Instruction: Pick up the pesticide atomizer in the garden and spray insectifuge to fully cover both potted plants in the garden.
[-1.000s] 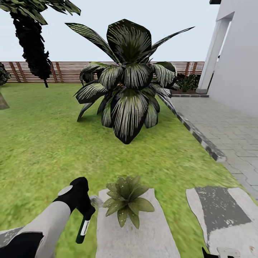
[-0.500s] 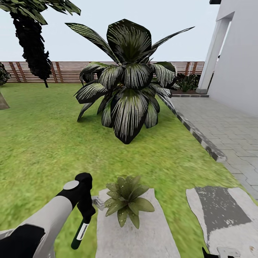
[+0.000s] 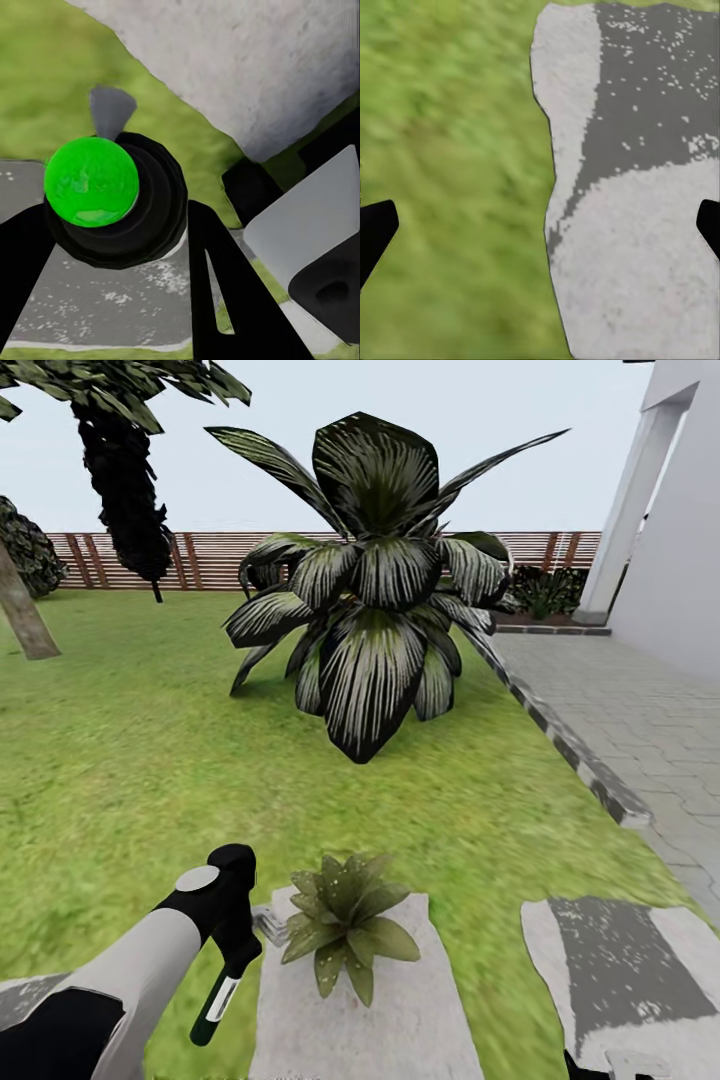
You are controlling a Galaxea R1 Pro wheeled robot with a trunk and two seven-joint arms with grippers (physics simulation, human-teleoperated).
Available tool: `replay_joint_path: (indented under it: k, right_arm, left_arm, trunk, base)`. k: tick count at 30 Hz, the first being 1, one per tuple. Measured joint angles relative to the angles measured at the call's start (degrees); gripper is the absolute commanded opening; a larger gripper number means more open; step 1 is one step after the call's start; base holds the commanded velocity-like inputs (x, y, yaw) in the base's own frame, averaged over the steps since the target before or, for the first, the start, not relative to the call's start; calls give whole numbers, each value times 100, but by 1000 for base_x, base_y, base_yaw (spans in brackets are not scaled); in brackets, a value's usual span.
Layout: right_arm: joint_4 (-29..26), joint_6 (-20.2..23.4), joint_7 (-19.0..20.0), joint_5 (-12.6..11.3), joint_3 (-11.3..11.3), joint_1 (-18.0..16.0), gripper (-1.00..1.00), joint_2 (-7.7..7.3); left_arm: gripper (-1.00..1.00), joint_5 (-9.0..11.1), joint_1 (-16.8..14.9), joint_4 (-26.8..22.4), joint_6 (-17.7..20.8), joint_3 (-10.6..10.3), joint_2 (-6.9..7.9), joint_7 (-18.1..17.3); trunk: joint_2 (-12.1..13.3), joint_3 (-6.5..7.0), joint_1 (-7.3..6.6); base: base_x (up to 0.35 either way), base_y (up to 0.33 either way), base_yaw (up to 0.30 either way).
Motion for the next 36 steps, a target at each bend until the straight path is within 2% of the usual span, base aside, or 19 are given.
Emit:
replay_joint_path:
  k: [10,18,27,36]
  right_arm:
    - [5,-1,1,-2,1,0,100,-1]
    - [-2,-2,0,1,0,0,100,0]
    - [1,0,0,-2,0,0,100,0]
    - [-1,-1,-1,-1,0,1,100,-1]
  left_arm:
    - [-100,-8,7,9,-1,-15,36,4]
    - [-100,-9,8,9,-1,-29,27,-1]
    - [-100,-5,30,17,-1,-25,21,-8]
    - [-100,18,379,13,-1,-18,21,160]
  trunk:
    - [0,0,-1]
    - [0,0,-2]
    - [0,0,0]
    - [0,0,0]
  base:
    - [33,-11,274]
    - [265,-123,45]
    - [13,-181,174]
    - [-1,-3,83]
